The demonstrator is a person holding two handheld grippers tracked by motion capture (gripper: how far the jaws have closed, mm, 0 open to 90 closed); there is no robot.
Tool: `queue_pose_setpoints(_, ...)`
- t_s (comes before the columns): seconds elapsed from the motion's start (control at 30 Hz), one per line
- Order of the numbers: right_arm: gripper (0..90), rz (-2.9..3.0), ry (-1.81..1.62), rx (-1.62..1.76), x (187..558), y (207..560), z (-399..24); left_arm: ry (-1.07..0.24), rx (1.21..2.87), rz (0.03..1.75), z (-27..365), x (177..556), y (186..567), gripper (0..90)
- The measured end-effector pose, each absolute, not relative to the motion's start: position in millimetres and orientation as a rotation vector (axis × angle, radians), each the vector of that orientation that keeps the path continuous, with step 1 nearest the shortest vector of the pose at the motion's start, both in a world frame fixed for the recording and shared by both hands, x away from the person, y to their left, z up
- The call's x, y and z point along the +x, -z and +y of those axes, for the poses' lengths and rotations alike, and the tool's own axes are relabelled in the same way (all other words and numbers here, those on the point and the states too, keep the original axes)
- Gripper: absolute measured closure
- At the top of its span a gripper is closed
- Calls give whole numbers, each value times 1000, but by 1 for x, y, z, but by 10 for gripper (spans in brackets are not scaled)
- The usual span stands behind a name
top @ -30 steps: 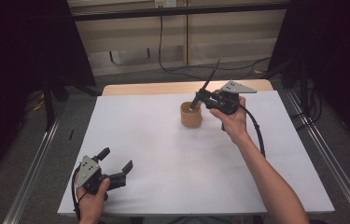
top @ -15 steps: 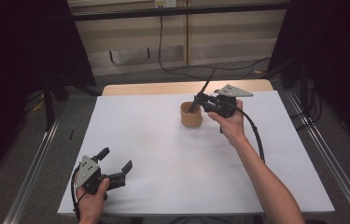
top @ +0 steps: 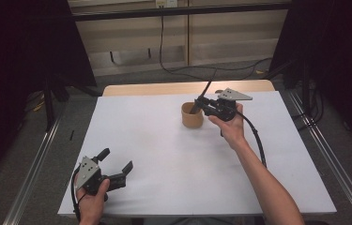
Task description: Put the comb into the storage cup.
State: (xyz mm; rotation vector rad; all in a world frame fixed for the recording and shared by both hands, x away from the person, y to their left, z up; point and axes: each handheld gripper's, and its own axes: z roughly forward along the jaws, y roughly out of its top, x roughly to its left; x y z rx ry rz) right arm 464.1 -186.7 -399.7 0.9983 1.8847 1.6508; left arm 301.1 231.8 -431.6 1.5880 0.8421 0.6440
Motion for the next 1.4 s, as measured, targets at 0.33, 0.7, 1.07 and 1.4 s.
queue_pose_setpoints(0.33,730,1876,-1652,1005,467,406,-185,-643,1588,840,232,301,432,31)
queue_pose_setpoints(0.7,729,1873,-1647,1026,468,415,-182,-642,1588,837,232,301,431,31)
queue_pose_setpoints(1.07,729,1861,-1645,1026,469,424,-180,-640,1581,842,233,301,432,31)
queue_pose_setpoints(1.4,729,1876,-1626,1035,470,432,-175,-638,1572,848,234,302,432,32)
